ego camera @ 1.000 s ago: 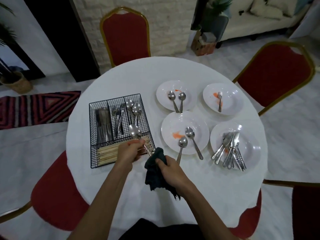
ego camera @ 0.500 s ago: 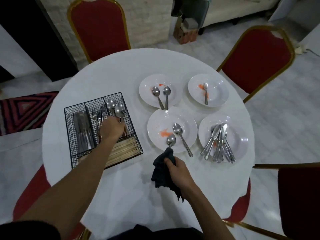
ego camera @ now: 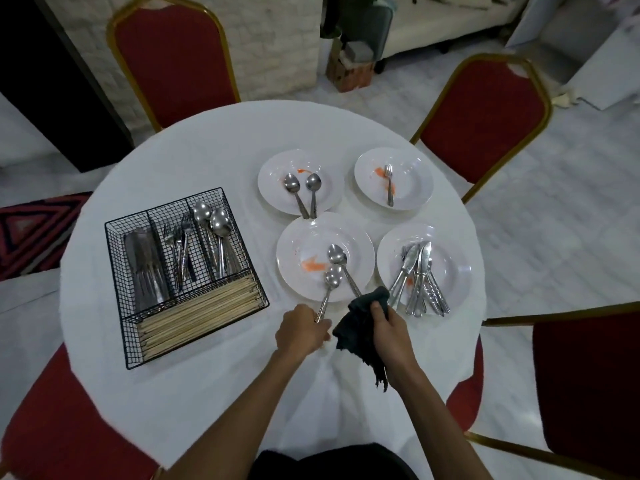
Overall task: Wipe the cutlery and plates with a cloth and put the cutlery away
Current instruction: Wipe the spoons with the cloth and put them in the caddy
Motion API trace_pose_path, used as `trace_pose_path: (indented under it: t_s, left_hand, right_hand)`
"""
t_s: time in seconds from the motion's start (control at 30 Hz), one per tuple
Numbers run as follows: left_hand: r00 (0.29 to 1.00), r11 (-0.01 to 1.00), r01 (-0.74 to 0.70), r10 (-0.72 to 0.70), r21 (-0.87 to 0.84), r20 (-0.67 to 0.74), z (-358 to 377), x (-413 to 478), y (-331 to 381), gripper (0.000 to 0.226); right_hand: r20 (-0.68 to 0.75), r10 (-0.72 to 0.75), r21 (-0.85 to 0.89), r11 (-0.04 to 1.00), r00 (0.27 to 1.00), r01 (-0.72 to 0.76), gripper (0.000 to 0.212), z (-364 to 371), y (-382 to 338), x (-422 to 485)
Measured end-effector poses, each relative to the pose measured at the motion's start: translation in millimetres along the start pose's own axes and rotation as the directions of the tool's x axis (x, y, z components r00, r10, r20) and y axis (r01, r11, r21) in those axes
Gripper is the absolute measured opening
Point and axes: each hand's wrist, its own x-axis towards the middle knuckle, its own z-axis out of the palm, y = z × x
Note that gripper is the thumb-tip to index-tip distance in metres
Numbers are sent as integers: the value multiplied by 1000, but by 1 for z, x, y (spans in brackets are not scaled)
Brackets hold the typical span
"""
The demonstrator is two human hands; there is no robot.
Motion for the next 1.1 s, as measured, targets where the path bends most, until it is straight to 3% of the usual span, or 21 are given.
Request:
trace_pose_path:
  t_s: [0.07,0.13,0.27,0.37,0.43,0.5,0.57,0.63,0.67,0.73,0.77,0.8,0.83,0.9,0.93,0.97,1.03,1.1]
  left_hand:
    - [999,971,22,-15,-237,33,-8,-12,1,23]
    - [998,931,10,13,-366,61,-16,-29,3,23]
    - [988,934,-54,101,-352,116,-13,-70,11,29]
    - [980,946,-96,145,-311,137,-9,-90,12,25]
    - [976,952,-113,160,-285,149,-23,-93,5,24]
    - [962,964,-150,193,-220,191,-44,-89,-8,23]
    - [950,976,-199,214,-86,229,-67,-81,-24,21]
    - [944,968,-247,230,44,238,-86,-73,-38,19]
    - [941,956,-276,247,104,232,-93,-69,-44,18]
    - [934,917,-328,278,229,224,-102,-62,-47,15]
    - [930,896,-347,290,277,228,-105,-61,-46,15]
    - [925,883,-362,300,298,233,-106,-60,-45,15]
    - [921,885,-370,310,283,235,-105,-62,-43,16]
    - [916,916,-375,343,141,209,-100,-67,-39,17]
    - [915,928,-370,359,31,187,-96,-70,-38,19]
    - [915,931,-358,366,-73,169,-91,-75,-36,20]
    - [913,919,-347,377,-188,156,-71,-84,-30,22]
    - [913,910,-337,378,-241,153,-45,-93,-24,24]
  right_hand:
    - [0,-7,-43,999,1000,7,32,-2,1,0]
    - [-13,17,-34,999,1000,-17,39,0,2,4]
    - [93,108,198,972,990,-124,47,14,-3,13]
    - [166,40,280,956,985,-86,25,23,-12,12]
    - [149,-32,206,979,988,0,17,24,-15,11]
    - [144,-129,-9,991,981,131,13,15,-19,12]
    - [281,-194,-231,937,940,263,11,-1,-26,17]
    - [517,-123,-501,759,847,415,13,-17,-37,20]
    - [597,-38,-642,576,802,505,14,-20,-44,19]
    - [662,109,-744,222,742,631,17,-16,-52,12]
    - [687,129,-726,150,715,671,17,-11,-55,7]
    - [711,97,-702,151,696,696,13,-8,-55,2]
    - [723,10,-674,228,690,703,8,-7,-55,-2]
    - [604,-228,-514,621,763,592,5,-8,-51,-3]
    - [456,-292,-340,816,841,468,4,-6,-47,-1]
    - [284,-289,-149,929,914,340,5,0,-41,1]
    - [30,-166,169,973,986,159,12,23,-26,1]
    - [-3,-53,361,931,999,51,19,45,-11,-4]
